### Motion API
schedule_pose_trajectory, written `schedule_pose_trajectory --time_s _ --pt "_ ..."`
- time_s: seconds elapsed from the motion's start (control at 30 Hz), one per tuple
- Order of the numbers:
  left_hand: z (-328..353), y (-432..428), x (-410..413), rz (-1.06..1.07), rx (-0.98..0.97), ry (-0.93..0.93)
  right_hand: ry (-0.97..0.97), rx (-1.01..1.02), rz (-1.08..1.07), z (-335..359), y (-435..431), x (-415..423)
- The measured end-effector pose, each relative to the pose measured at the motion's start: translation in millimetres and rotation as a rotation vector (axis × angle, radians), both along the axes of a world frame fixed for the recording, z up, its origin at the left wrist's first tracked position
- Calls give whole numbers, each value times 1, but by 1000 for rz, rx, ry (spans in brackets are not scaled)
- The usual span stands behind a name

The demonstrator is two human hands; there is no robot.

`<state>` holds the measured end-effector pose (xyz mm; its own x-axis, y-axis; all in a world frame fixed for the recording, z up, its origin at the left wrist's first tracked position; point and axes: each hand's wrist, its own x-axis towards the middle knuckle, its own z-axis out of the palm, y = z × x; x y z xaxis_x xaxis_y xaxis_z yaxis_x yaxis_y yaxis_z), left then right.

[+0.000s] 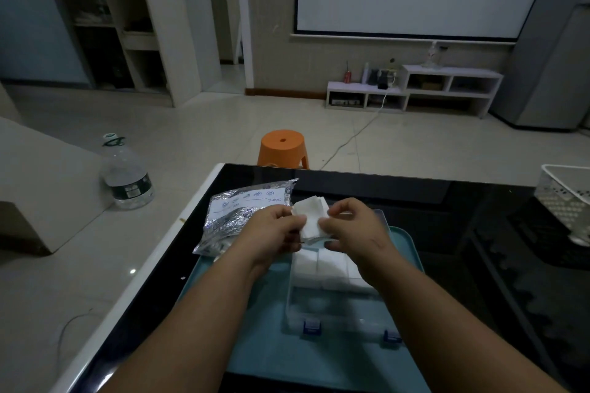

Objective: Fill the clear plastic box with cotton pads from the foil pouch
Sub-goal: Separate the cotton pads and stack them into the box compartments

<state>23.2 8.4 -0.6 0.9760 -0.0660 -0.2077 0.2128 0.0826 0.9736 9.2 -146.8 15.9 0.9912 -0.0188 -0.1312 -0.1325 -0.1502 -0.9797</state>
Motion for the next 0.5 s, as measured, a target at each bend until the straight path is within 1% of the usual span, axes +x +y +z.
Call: schedule_pose_trajectory --time_s 0.1,0.17,0.23,0.4,0.5 --pt "-2 0 1 18 4 -7 63 -2 44 1 2 -1" --pt "-4 0 3 29 6 -26 90 60 30 0 1 -1" --pt "-4 -2 4 52 -31 -31 106 124 13 0 1 -1" --pt "-3 -12 -1 -17 -258 76 140 145 39 -2 6 -3" --pt "-4 -13 -5 -58 -472 135 133 179 96 -3 7 -3"
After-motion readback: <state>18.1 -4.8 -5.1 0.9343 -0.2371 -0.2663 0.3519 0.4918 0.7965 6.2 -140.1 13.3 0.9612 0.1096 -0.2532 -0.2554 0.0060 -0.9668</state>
